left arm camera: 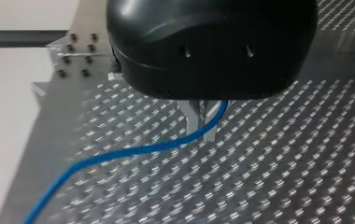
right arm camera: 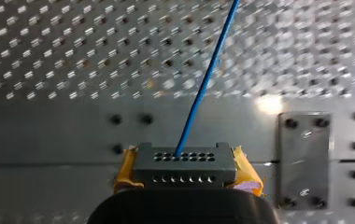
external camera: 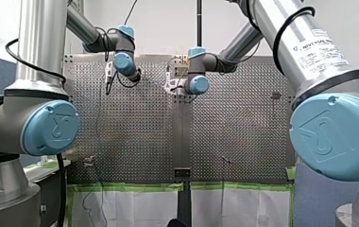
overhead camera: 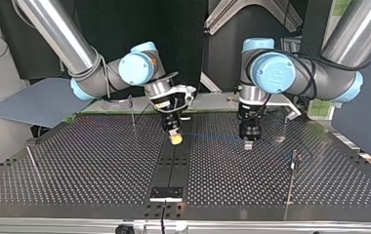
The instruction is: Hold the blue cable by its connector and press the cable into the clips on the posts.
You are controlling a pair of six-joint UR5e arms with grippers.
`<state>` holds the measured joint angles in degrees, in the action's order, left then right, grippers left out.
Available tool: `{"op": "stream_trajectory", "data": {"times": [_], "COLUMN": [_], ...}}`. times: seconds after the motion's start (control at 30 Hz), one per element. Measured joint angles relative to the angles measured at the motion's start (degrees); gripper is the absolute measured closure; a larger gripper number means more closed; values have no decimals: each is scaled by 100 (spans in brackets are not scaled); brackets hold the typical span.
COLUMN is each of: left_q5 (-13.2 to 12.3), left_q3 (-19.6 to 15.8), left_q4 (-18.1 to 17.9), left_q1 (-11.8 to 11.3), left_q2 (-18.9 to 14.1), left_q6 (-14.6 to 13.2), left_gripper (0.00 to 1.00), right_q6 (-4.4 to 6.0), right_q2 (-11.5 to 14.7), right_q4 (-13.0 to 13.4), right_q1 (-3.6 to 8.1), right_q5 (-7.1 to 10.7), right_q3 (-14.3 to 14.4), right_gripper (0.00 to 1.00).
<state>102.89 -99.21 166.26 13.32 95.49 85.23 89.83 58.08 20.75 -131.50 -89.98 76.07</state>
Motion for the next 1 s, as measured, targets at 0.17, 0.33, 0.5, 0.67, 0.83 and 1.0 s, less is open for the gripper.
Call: {"op": "stream_trajectory", "data": {"times": [0.17, 0.33, 0.5, 0.67, 0.83, 1.0], "left_q5": [74, 195, 426, 532, 556, 575], "left_q3": [-230, -447, -605, -730, -947, -1195], "left_q4": [-227, -453, -713, -965, -1212, -1469], "left_q1": [119, 271, 519, 765, 873, 894], "left_q2": [107, 311, 570, 807, 921, 952], "left_q6": [40, -20, -19, -16, -15, -15], "left_gripper": [100, 100, 100, 100, 100, 100], "right_q6": [-24, -29, -32, -26, 25, 11], "right_q2": [-1, -1, -1, -3, -8, -10], "right_q4": [192, 445, 694, 954, 1193, 1426], "right_q1": [7, 5, 20, 34, 53, 88], "right_q5": [-38, -96, -118, -167, -196, -311], "right_q3": [248, 507, 758, 1018, 1256, 1489], "right_gripper": [100, 100, 100, 100, 100, 100]}}
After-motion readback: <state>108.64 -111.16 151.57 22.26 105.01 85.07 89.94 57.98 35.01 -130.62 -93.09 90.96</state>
